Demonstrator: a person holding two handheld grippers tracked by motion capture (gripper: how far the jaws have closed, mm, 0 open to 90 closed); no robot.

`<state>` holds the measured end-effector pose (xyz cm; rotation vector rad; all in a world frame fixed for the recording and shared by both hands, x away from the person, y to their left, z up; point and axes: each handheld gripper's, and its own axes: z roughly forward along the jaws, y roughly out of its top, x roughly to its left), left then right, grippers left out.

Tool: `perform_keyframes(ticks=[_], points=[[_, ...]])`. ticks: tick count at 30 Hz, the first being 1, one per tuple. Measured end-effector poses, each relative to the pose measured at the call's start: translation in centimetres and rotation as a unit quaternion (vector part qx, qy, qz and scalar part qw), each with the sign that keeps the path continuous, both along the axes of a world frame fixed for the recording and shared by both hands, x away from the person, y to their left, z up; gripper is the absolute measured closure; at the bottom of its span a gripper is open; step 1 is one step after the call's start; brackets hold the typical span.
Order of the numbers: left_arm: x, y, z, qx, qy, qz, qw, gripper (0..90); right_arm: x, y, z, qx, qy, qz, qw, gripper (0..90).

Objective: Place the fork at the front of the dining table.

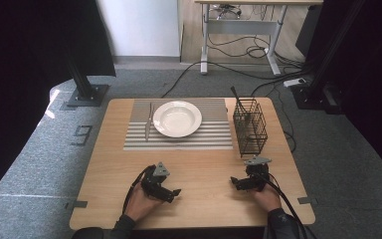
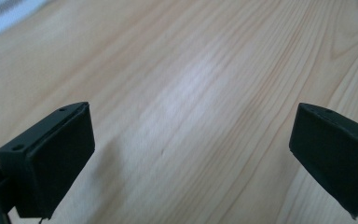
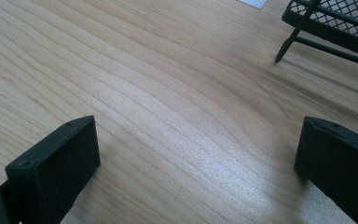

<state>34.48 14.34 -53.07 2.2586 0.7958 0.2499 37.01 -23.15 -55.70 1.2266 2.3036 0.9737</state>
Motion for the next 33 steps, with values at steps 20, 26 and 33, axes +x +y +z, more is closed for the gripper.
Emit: perform_keyframes(ticks=[20,26,33], points=[[5.9,-6.2,7.8,-0.004,-0.035,-0.054,0.9979,0.5,0.0,0.0,0.0,0.000,-0.001,-0.002,1.0000,0.0],[7.7,-8.2,9.6,-0.011,-0.042,-0.067,0.9968,2.4,0.0,0.0,0.0,-0.001,-0.001,0.000,1.0000,0.0],[9.1,-11.1,11.8,-0.004,-0.059,-0.088,0.9943,4.9,0.0,0.0,0.0,0.000,-0.002,-0.002,1.0000,0.0]])
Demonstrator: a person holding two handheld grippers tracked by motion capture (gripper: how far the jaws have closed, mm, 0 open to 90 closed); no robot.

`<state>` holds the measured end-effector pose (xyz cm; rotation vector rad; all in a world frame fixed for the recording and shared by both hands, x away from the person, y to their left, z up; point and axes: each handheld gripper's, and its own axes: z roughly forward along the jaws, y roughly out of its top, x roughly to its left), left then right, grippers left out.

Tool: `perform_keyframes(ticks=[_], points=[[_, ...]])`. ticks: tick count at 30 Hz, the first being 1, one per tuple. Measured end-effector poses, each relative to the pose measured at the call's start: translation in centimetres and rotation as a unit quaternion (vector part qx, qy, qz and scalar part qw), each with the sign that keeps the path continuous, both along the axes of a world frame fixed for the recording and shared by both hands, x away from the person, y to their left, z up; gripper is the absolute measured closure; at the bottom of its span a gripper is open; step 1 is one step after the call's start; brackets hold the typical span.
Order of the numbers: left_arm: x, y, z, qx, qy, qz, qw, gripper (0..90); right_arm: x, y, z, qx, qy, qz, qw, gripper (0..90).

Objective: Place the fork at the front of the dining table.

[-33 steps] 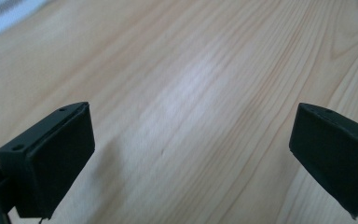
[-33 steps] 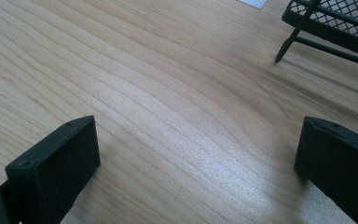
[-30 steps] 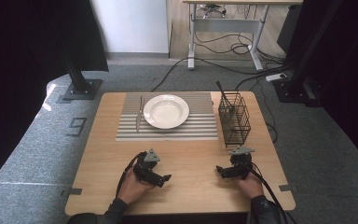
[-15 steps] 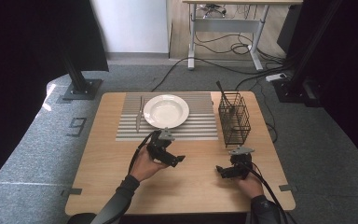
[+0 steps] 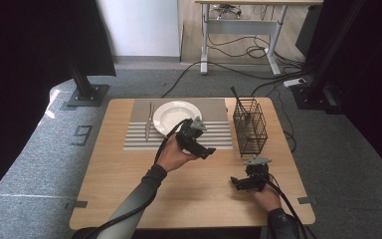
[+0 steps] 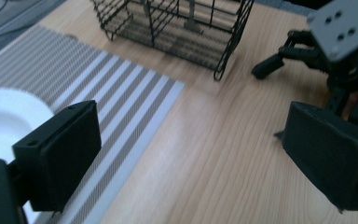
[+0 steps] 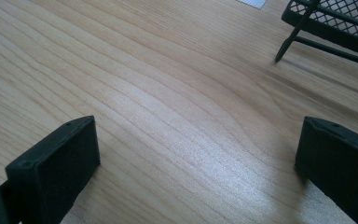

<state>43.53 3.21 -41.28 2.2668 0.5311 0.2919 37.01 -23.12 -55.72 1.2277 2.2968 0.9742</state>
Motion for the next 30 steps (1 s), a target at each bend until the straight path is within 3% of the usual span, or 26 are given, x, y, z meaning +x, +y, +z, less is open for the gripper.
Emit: perform_keyframes(ticks=[5,13,22,30], points=[[1.2,-2.3,1.7,0.002,-0.007,-0.019,0.9998,10.3,0.0,0.0,0.0,0.000,0.000,0.000,1.0000,0.0],[2.7,-5.3,3.0,0.005,-0.010,-0.035,0.9993,16.2,0.0,0.0,0.0,-0.001,0.000,0.001,1.0000,0.0],[4.2,-7.4,3.4,-0.002,-0.004,-0.037,0.9993,25.3,0.0,0.0,0.0,-0.001,-0.002,0.001,1.0000,0.0],[5.6,-9.1,2.8,-0.007,0.008,-0.029,0.9995,36.4,0.0,0.1,0.0,0.000,-0.001,0.002,1.0000,0.0]])
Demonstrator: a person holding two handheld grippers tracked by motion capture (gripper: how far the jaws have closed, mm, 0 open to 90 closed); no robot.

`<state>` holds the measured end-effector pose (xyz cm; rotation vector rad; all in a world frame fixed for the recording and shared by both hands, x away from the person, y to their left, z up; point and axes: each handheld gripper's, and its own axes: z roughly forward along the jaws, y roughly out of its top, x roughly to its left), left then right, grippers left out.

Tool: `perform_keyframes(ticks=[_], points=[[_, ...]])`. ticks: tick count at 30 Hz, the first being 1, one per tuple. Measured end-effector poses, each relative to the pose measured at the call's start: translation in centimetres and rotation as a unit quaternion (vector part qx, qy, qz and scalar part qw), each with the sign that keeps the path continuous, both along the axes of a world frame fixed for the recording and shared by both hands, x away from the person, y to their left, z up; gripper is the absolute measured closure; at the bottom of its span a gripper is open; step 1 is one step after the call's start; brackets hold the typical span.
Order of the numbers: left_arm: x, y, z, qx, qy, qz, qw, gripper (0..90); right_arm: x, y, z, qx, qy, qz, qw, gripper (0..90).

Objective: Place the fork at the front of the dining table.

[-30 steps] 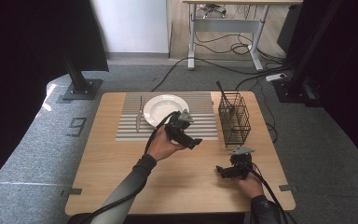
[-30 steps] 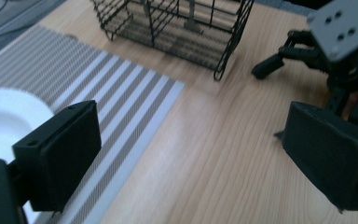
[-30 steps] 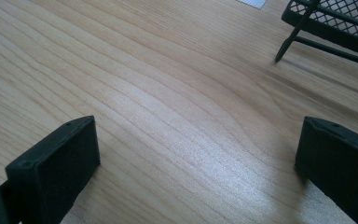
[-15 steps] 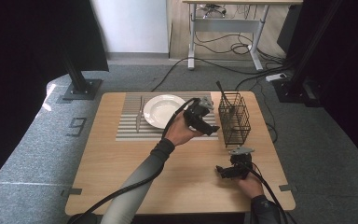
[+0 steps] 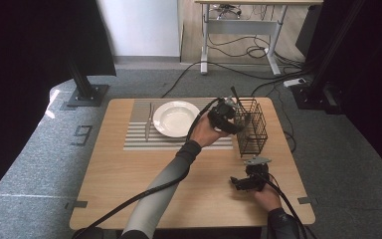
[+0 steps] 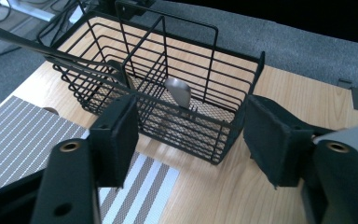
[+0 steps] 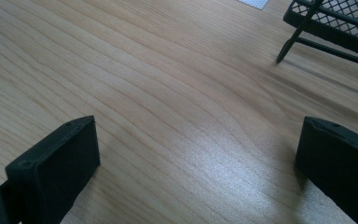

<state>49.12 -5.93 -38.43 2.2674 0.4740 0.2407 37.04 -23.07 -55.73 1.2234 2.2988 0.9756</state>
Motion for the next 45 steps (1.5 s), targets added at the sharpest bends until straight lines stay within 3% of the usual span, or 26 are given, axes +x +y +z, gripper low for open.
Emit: perform_keyframes(ticks=[6,16,24,32,37,45], points=[[0.6,-0.9,-0.4,-0.001,0.010,0.013,0.9999,47.3,0.0,0.0,0.0,0.001,0.000,0.001,1.0000,0.0],[0.8,-1.4,-0.2,-0.002,0.030,0.018,0.9994,77.4,0.0,0.1,0.0,0.001,0.000,0.002,1.0000,0.0],[0.6,-1.6,0.3,-0.017,0.035,0.020,0.9990,79.6,0.0,0.1,0.0,0.001,0.001,0.003,1.0000,0.0],[0.3,-1.5,1.2,-0.033,0.019,0.018,0.9991,81.7,0.0,0.0,0.0,-0.001,0.002,0.004,1.0000,0.0],[0.1,-1.4,2.5,-0.043,0.011,0.013,0.9989,86.8,0.0,0.0,0.0,-0.001,0.002,0.004,1.0000,0.0],[-0.7,-1.1,5.1,-0.053,-0.010,0.001,0.9985,86.8,0.0,0.0,0.0,0.000,0.003,0.004,1.0000,0.0]])
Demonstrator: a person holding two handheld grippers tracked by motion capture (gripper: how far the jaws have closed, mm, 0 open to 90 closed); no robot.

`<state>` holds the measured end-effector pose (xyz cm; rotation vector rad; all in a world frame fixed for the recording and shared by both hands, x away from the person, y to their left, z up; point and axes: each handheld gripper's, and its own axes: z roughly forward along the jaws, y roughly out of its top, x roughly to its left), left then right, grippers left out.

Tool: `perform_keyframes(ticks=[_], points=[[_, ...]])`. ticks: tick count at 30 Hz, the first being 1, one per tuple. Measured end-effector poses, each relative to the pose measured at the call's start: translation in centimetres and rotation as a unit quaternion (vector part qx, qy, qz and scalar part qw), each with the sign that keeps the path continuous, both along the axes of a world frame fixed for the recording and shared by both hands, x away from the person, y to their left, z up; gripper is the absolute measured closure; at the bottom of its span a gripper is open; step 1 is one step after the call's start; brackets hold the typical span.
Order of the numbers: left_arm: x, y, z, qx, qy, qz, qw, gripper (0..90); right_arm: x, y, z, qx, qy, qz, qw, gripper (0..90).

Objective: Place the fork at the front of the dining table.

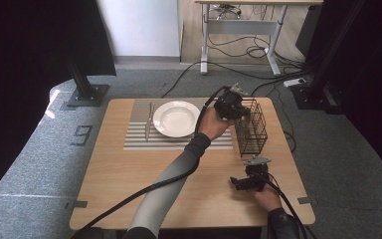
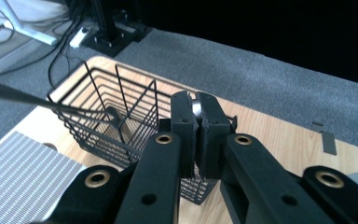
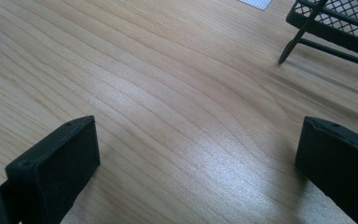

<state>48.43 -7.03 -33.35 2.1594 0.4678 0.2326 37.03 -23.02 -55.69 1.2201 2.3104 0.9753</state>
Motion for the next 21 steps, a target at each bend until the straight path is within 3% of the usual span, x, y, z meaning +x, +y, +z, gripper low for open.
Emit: perform_keyframes(ticks=[12,21], points=[[-1.9,2.3,5.0,-0.005,-0.026,-0.010,0.9996,86.8,0.0,0.0,0.0,0.000,0.000,0.000,1.0000,0.0],[-3.0,4.3,6.6,0.001,-0.030,-0.007,0.9995,86.8,0.0,0.0,0.0,0.000,-0.001,0.000,1.0000,0.0]])
